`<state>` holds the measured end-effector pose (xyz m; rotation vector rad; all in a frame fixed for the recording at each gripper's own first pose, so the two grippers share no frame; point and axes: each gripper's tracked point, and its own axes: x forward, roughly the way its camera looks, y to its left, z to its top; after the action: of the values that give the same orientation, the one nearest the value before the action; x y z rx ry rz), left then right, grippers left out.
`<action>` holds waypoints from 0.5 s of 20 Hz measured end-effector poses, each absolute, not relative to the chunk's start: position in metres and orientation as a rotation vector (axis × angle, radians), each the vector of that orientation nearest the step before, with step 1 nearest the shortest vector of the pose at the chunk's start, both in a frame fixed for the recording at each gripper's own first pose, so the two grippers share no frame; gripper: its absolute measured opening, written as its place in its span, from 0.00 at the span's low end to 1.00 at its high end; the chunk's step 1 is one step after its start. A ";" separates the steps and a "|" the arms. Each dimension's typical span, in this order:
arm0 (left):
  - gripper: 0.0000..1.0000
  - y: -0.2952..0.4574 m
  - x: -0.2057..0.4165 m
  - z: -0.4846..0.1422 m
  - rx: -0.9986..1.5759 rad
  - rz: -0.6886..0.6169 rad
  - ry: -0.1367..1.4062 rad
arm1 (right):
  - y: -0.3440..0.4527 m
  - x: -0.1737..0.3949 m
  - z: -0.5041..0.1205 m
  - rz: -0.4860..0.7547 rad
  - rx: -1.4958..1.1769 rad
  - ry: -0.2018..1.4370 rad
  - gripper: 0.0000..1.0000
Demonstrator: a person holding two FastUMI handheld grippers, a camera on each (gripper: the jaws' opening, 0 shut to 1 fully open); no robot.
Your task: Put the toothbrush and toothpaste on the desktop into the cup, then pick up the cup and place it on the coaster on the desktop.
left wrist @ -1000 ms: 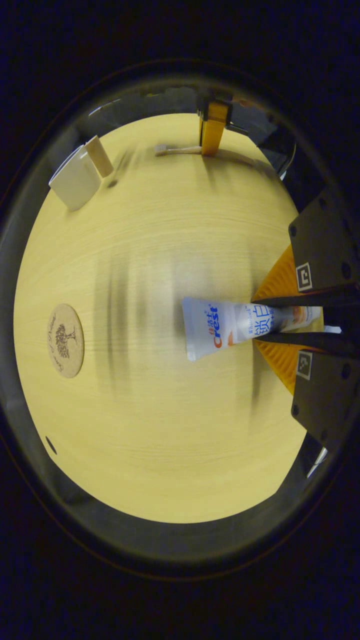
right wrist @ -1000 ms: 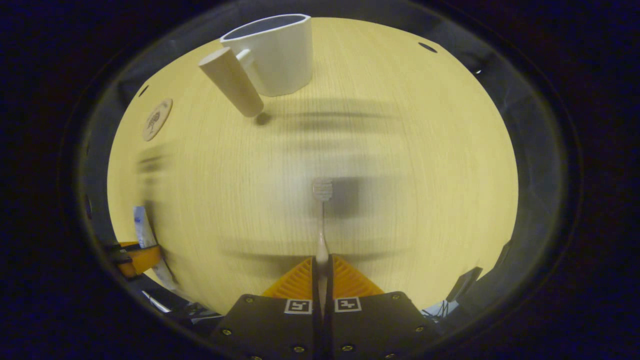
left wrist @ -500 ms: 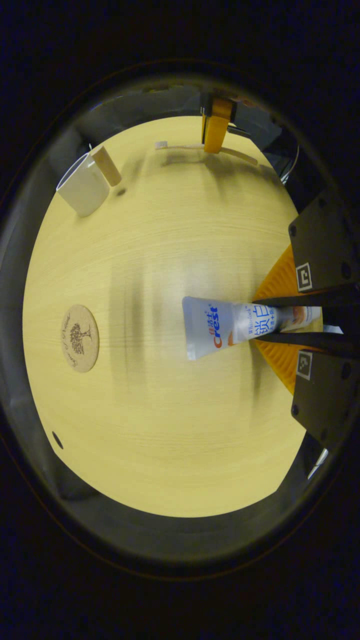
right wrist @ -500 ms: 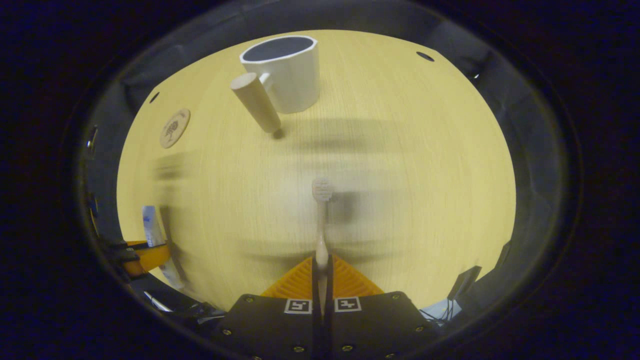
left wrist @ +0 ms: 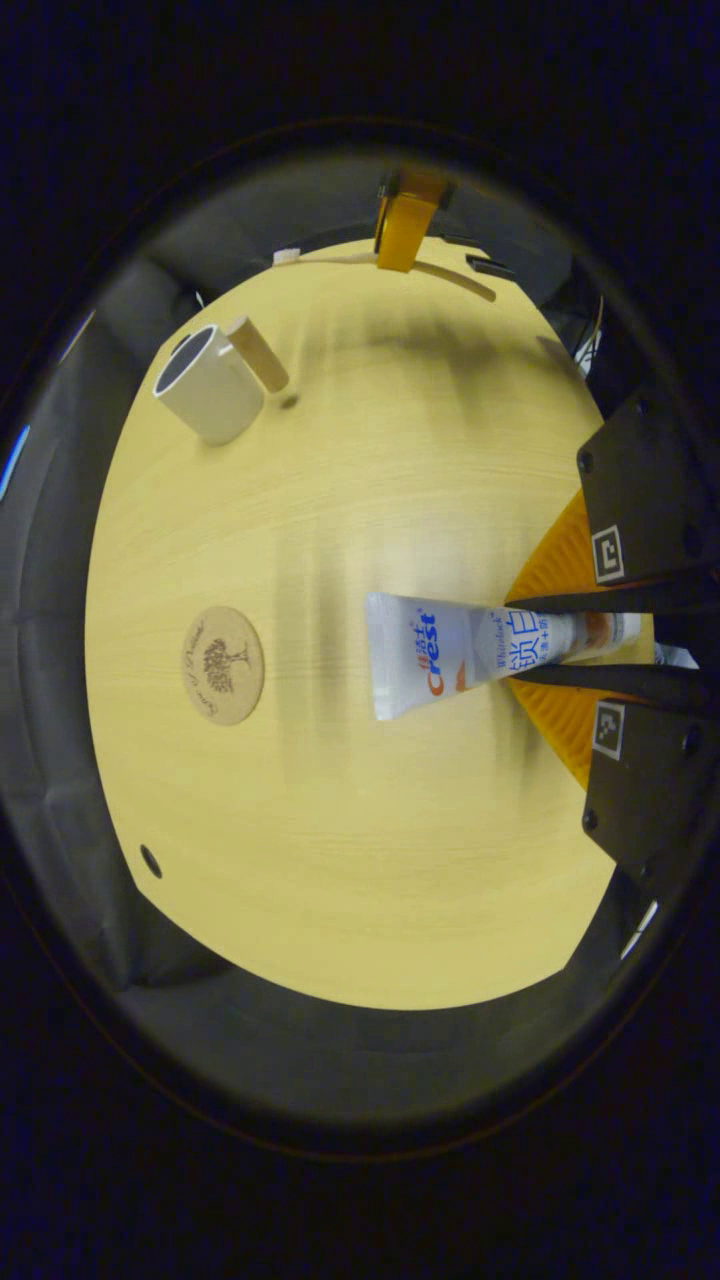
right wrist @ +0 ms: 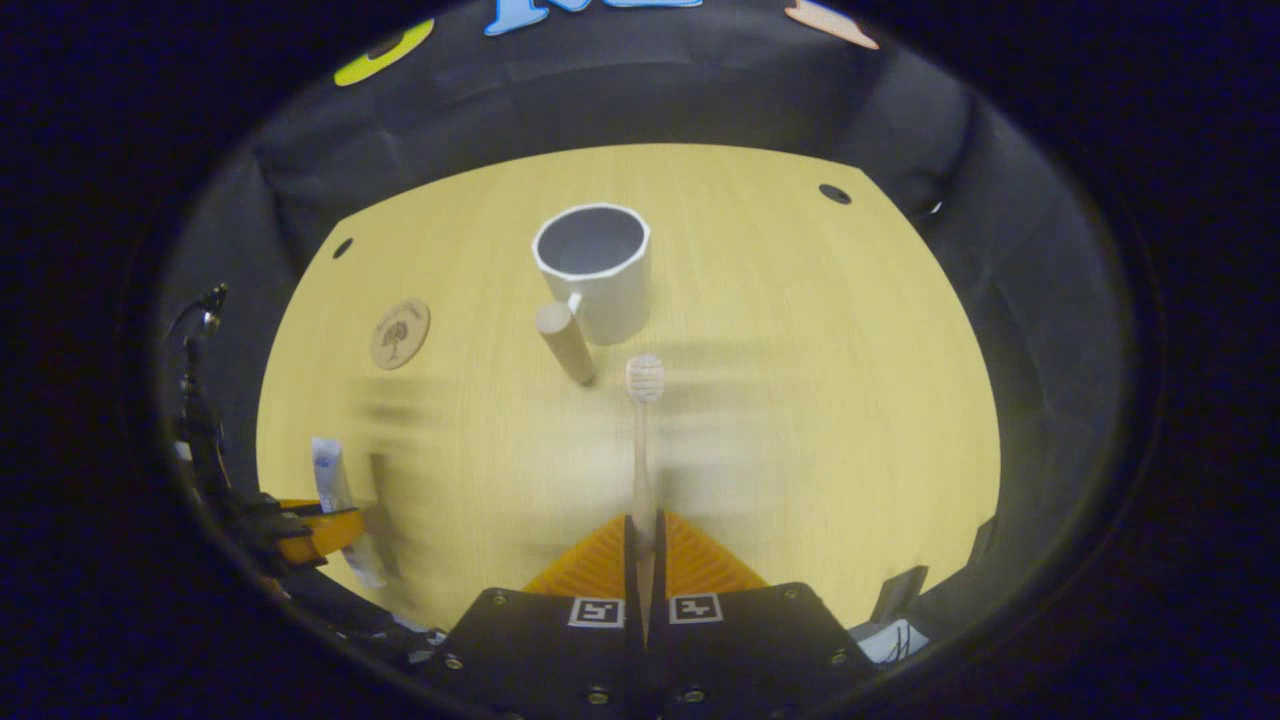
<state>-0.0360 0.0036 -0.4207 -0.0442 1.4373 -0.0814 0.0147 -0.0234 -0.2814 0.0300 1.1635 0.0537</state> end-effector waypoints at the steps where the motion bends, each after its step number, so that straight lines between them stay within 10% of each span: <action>1: 0.29 0.003 -0.032 -0.417 -0.049 -0.080 1.424 | -0.022 0.022 -0.272 0.057 0.031 1.129 0.01; 10: 0.29 0.004 -0.005 -0.389 -0.074 -0.063 1.315 | -0.015 0.104 -0.190 0.072 0.013 0.793 0.02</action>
<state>-0.0050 0.0036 -0.3885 -0.0739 1.3147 -0.0628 0.1043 -0.0151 -0.1904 0.0126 0.7926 0.0719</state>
